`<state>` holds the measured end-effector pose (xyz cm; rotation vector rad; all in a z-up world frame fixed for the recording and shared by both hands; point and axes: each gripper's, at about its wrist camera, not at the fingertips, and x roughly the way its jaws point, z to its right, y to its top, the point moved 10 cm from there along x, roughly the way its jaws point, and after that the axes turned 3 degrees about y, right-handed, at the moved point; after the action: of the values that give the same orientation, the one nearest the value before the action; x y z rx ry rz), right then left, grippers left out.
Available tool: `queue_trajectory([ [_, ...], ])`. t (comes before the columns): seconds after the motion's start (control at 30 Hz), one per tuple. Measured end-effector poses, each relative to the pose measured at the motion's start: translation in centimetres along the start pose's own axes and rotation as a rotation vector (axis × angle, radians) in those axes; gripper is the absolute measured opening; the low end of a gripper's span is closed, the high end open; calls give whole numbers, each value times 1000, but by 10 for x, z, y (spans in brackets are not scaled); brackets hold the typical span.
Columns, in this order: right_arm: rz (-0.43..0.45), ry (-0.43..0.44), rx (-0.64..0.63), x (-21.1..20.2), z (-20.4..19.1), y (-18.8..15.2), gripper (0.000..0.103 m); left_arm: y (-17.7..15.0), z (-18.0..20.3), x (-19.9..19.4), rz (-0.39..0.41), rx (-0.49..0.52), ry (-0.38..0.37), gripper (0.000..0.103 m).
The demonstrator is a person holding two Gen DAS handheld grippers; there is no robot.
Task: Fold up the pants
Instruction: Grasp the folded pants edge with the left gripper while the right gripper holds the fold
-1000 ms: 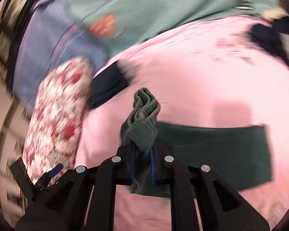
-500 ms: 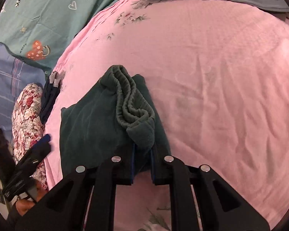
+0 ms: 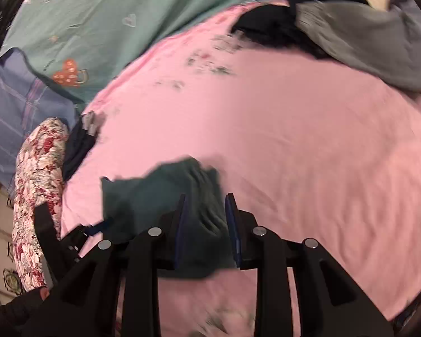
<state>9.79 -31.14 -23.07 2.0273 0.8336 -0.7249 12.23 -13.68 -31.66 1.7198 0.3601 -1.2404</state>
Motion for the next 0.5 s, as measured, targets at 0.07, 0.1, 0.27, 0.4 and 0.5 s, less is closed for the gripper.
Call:
queue_trajectory([
  [0.07,-17,48,-53,17,-24,7,27,0,0,0,2,4,-5,81],
  [0.1,-50,107,-75,30,-41,7,27,-1,0,0,2,7,-10,81],
  [0.27,-182,32,19,84,-9,-10,0,-3,-3,-2,-5,26,-22,82],
  [0.4,-186,106,164,75,13,-13,0,9,-19,-23,17,-2,-10,82],
  [0.5,-187,28,51,68,1,-10,2,34,-29,-34,74,-30,-21,87],
])
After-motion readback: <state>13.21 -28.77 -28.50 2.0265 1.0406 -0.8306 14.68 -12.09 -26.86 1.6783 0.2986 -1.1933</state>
